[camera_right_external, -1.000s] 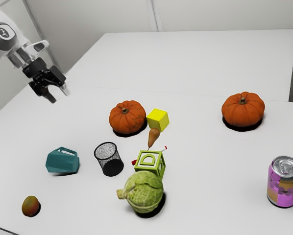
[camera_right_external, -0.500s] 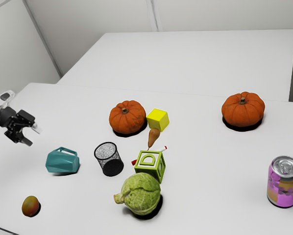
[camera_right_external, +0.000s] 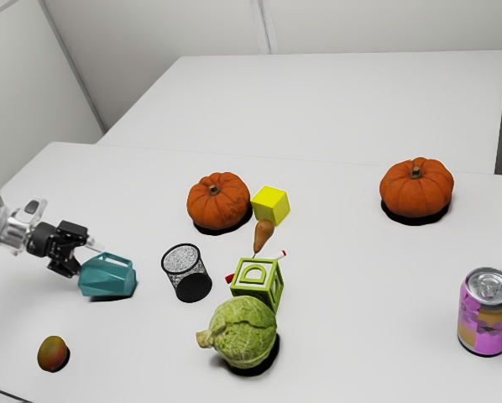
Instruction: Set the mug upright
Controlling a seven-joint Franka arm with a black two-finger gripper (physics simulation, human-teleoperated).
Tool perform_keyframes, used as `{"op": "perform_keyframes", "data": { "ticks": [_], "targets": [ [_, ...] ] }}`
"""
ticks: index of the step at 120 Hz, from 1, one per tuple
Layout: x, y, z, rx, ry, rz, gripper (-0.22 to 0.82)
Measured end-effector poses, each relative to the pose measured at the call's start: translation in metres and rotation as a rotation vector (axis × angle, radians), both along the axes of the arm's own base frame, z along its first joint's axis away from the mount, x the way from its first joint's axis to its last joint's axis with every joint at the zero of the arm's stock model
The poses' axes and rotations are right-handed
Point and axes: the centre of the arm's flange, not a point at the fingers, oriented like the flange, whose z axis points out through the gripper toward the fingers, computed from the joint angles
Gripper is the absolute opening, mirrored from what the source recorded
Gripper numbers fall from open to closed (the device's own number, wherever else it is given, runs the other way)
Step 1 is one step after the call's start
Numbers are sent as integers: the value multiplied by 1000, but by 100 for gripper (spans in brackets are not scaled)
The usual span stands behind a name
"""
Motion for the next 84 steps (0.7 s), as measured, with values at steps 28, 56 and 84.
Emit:
{"op": "perform_keyframes", "data": {
  "ticks": [28, 56, 84],
  "targets": [
    [-6, -5, 0, -55, -71, -9, 8],
    [-1, -13, 10, -51, -136, -57, -11],
    [23, -43, 71, 125, -204, -216, -16]
  ]
}}
